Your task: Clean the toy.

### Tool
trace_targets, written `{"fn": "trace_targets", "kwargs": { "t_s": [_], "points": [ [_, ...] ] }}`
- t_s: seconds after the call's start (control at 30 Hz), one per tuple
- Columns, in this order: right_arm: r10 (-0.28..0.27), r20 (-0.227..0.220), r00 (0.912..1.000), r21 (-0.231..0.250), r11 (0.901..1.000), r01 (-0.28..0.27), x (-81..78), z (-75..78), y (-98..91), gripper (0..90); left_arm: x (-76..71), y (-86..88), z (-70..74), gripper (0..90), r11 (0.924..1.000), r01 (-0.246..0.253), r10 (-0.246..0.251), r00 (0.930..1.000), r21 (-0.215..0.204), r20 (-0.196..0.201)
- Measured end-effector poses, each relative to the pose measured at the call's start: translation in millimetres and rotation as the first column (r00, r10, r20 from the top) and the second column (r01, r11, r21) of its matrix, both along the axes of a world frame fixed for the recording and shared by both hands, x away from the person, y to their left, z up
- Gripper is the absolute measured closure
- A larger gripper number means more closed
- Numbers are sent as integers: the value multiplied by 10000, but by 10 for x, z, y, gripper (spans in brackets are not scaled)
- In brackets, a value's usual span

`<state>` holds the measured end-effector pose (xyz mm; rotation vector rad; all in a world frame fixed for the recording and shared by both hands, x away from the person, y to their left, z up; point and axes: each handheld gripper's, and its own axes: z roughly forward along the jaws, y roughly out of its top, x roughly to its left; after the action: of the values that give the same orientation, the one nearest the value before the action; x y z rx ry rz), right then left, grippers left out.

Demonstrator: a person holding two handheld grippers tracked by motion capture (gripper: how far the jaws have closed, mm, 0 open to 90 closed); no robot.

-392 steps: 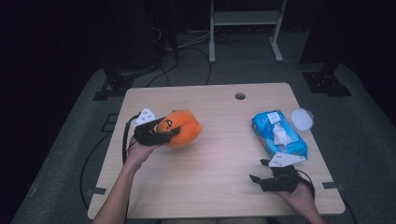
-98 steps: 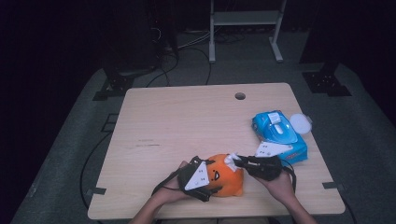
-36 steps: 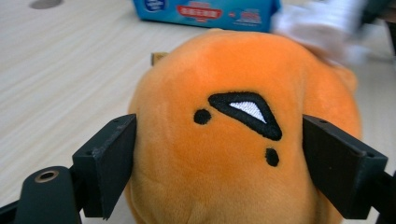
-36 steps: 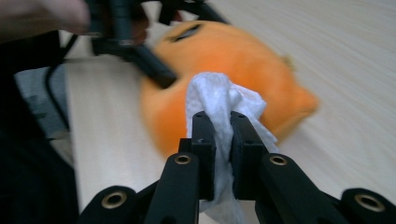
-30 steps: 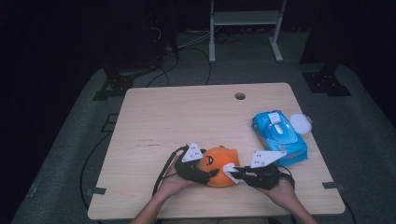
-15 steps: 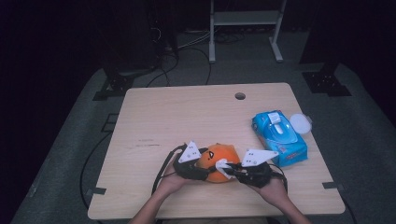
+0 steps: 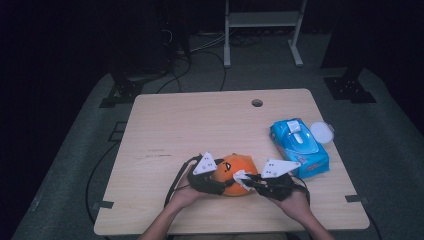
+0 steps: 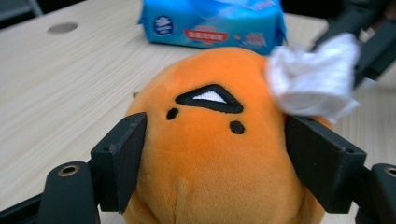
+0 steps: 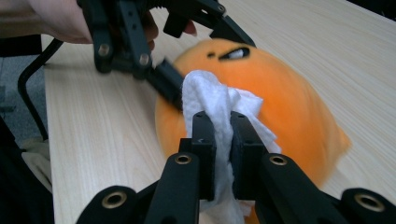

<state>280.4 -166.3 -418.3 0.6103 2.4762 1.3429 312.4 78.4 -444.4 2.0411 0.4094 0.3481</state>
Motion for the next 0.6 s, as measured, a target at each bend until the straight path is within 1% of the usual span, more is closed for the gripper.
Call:
{"fn": "trace_targets", "kwargs": {
  "t_s": [0.07,0.1,0.13,0.2,0.23,0.27,0.33,0.43,0.53,0.6],
  "points": [
    [-33,42,10000,-29,10000,33,11,8,0,815,-43,3,1,245,9993,264,-272,9990,262,342],
    [-135,4,9999,-9,9999,135,24,12,-34,814,-48,12,3,249,9989,337,-349,9986,312,395],
    [-198,-3,9998,43,9998,198,34,11,-63,815,-52,25,3,249,9988,391,-403,9985,308,382],
    [-568,21,9984,80,9984,568,56,2,-169,814,-47,52,-10,249,9983,543,-550,9980,228,318],
    [-693,40,9976,34,9976,693,64,-5,-206,815,-46,64,-23,249,9975,679,-684,9972,175,286],
    [-912,46,9958,-67,9958,912,73,-21,-259,814,-46,68,-27,249,9973,721,-726,9970,169,278],
    [-1072,64,9942,-162,9941,1073,71,-46,-315,815,-51,59,-33,249,9974,711,-715,9970,143,281],
    [-942,353,9949,-344,9948,954,12,-12,-240,813,-58,28,-31,249,9962,824,-835,9957,299,393],
    [-570,526,9970,-521,9969,598,-23,3,-115,795,-86,3,-41,248,9946,952,-973,9940,423,505],
    [-392,701,9968,-595,9973,434,-37,-3,-66,773,-91,11,-52,249,9946,970,-988,9938,374,516]
  ]
}}
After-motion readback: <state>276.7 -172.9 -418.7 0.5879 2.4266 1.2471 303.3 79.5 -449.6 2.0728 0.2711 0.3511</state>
